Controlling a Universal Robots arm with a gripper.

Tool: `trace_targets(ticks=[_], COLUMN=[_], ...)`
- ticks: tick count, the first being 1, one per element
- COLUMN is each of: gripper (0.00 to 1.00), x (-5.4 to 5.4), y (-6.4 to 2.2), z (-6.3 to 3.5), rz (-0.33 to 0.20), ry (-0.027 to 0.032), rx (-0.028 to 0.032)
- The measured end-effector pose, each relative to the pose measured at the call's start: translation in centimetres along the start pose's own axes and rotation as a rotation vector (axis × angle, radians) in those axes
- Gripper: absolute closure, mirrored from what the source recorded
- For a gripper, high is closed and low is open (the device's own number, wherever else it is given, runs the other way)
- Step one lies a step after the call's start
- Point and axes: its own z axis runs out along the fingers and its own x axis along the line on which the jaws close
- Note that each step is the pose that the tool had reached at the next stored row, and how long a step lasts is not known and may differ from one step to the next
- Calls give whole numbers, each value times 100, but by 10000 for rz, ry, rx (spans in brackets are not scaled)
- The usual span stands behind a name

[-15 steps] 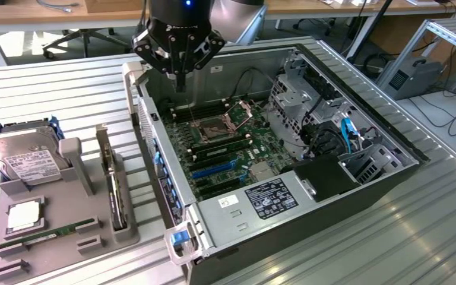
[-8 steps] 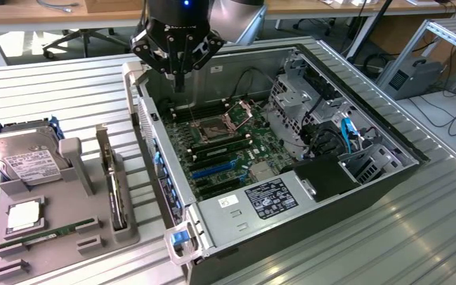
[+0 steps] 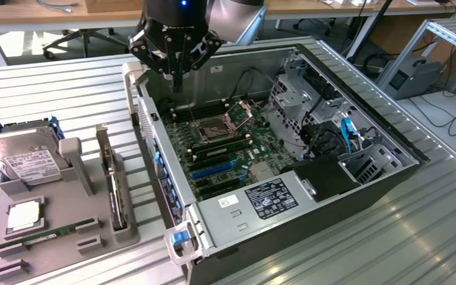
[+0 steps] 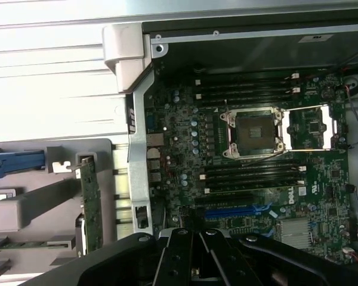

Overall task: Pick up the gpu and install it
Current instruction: 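Reach for the gpu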

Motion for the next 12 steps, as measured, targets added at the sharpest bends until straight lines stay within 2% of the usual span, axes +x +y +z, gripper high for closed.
trace_targets(ticks=[12], gripper=[89], x=[65], y=[-5], z=[-1], rz=[0], ry=[-2], rx=[-1])
